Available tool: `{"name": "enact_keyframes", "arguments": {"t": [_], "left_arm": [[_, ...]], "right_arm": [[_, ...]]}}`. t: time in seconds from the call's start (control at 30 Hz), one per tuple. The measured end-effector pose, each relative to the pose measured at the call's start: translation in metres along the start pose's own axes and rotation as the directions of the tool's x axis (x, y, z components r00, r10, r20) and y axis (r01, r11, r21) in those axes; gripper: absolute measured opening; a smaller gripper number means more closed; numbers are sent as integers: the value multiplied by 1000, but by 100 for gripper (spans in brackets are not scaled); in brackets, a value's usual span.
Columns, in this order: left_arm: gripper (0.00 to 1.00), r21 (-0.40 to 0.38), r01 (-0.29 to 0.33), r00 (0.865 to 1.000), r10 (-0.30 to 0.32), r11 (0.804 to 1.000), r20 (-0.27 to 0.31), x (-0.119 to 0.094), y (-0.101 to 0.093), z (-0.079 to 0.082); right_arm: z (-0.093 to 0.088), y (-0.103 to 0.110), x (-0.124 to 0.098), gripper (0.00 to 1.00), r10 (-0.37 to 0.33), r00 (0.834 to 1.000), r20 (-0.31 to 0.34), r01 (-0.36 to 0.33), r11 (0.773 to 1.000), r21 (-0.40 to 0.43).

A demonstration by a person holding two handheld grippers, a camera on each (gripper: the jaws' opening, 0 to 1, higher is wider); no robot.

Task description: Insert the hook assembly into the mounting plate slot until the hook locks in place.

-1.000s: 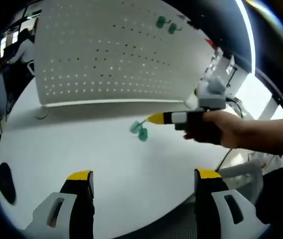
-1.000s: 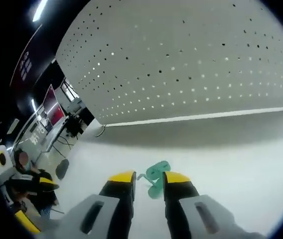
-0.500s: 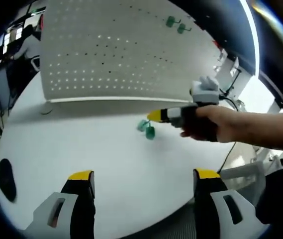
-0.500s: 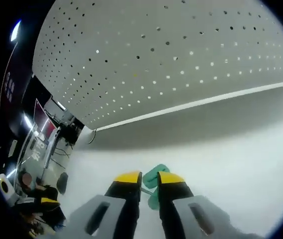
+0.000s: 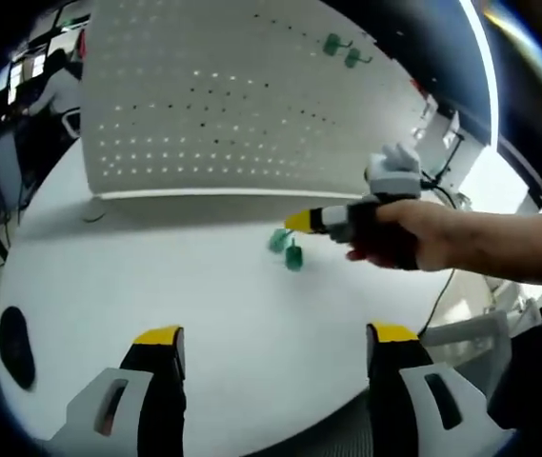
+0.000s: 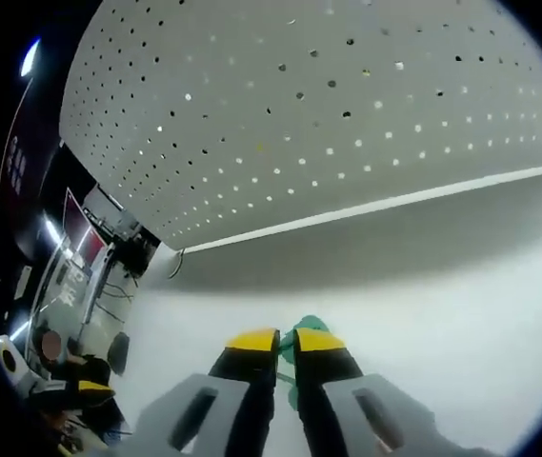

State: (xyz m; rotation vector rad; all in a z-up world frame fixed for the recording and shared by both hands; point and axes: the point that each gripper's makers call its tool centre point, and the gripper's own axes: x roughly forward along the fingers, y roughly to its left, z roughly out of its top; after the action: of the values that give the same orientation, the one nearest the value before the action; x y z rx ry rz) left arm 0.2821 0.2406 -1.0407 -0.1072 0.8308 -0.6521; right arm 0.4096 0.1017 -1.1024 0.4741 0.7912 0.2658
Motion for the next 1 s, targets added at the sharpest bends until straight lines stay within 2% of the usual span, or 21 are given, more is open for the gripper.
{"name": "enact_keyframes", "arguments": {"t": [0.17,0.57,0.77,1.0], "left_arm": [[79,-1,1,1000,-1,1000,-4,0,0,-2],[79,2,-3,1000,3,1000,-3,-1,0,-1],[79,1,1,1000,-1,1000,4,-1,-3,2],[79,12,3,1000,-4,1000,12,0,-7,7]], "right_arm": [[1,2,0,1,20,1000,13,-21,999,44],[7,2,-4,0,24,999,38,-26,998,55],[22,5,-10,0,17,997,72,-19,1000,22],[50,20,-27,0,59,989,139,-56,998,-23]]}}
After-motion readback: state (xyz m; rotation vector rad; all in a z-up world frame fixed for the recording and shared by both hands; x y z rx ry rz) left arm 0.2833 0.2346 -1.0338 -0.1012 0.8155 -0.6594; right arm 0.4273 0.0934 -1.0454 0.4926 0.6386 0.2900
